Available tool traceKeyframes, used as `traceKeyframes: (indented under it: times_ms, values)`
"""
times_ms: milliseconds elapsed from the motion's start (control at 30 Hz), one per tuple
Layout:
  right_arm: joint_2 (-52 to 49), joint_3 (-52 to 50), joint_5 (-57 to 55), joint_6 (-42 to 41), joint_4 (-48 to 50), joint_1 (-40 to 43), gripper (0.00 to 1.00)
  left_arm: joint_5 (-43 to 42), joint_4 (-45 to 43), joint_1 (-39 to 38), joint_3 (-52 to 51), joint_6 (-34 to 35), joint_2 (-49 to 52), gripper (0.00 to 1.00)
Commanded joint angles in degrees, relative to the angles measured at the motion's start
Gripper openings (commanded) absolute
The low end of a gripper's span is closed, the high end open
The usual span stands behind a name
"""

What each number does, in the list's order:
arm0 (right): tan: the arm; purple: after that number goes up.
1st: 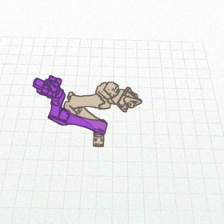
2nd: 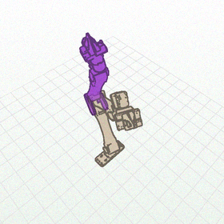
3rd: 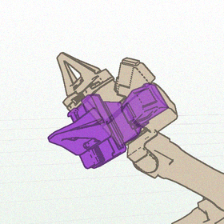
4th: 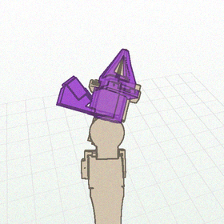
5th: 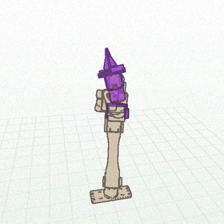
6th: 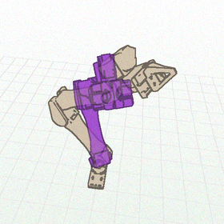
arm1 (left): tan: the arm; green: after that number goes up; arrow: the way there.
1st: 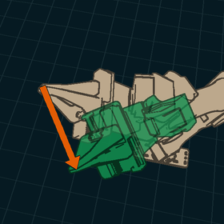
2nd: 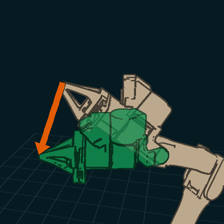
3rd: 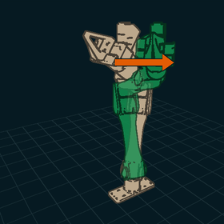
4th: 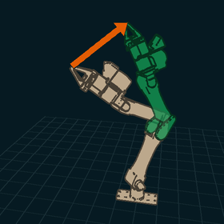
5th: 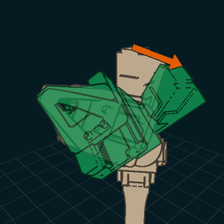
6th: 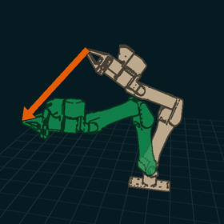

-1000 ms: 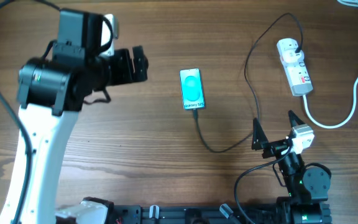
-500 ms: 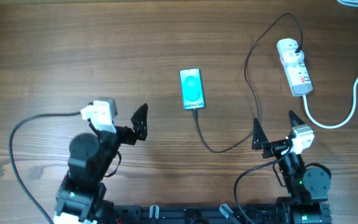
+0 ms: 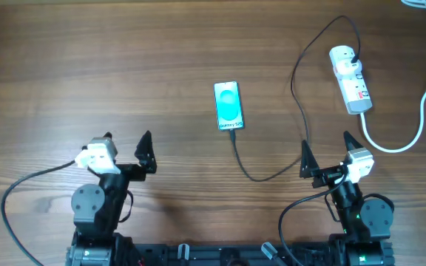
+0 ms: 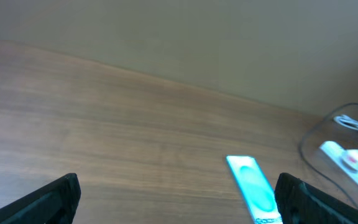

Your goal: Plug charger to phone and switch on socket

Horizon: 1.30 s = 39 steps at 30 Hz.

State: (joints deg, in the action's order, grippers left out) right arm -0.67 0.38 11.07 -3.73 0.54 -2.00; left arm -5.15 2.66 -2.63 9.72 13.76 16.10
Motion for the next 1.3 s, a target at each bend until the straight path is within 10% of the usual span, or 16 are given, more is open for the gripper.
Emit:
traceKeyframes:
  times_ms: [0, 1267]
  values:
    - [0.5, -0.1, -0.6, 0.6, 0.3, -0.3, 1.0, 0.5, 2.0, 2.8, -0.6, -1.4, -3.1, 1.0]
    - [0.5, -0.1, -0.6, 0.6, 0.3, -0.3, 1.0, 7.5, 1.6, 7.8, -9.4, -15.1, -15.9, 1.0]
